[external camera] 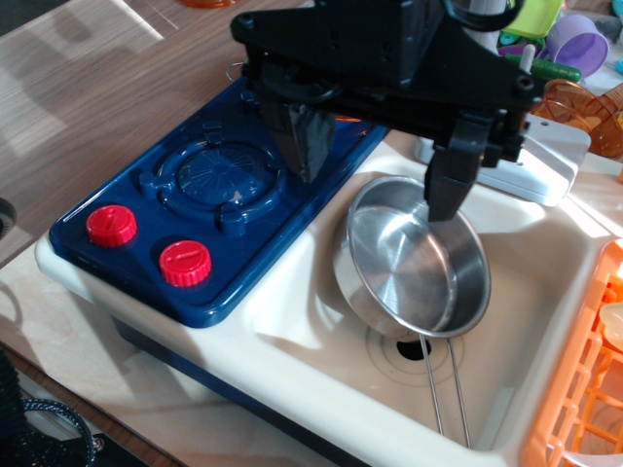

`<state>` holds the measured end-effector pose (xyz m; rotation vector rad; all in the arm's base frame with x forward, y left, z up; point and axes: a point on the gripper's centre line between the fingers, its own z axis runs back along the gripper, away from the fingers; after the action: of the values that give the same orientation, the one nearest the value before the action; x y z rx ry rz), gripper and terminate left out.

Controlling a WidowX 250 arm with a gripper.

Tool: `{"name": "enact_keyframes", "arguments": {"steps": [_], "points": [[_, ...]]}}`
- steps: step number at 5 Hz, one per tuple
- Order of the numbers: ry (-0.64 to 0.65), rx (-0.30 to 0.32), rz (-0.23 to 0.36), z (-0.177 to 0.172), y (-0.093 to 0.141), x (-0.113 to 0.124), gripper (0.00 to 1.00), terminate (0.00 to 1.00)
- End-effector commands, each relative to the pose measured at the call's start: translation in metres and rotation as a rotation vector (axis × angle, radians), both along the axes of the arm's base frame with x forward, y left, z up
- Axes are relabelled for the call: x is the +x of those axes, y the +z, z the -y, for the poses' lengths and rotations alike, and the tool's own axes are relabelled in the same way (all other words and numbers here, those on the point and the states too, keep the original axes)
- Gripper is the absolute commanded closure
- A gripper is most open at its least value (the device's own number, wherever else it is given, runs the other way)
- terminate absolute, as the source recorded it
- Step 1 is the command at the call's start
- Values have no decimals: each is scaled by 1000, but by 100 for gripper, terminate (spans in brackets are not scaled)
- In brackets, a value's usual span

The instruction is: Put pan on stove from sink

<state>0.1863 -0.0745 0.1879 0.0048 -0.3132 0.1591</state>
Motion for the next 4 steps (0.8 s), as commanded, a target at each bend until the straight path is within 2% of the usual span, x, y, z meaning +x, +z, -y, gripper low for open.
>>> {"name": "enact_keyframes", "arguments": {"steps": [1, 2, 3, 4], "points": [[0, 0, 0, 0, 0, 0, 0, 0], [111, -7, -22, 1, -4, 12, 0, 0], [248, 12, 27, 9, -20, 23, 0, 0], [316, 20, 66, 13, -31, 28, 0, 0]]}}
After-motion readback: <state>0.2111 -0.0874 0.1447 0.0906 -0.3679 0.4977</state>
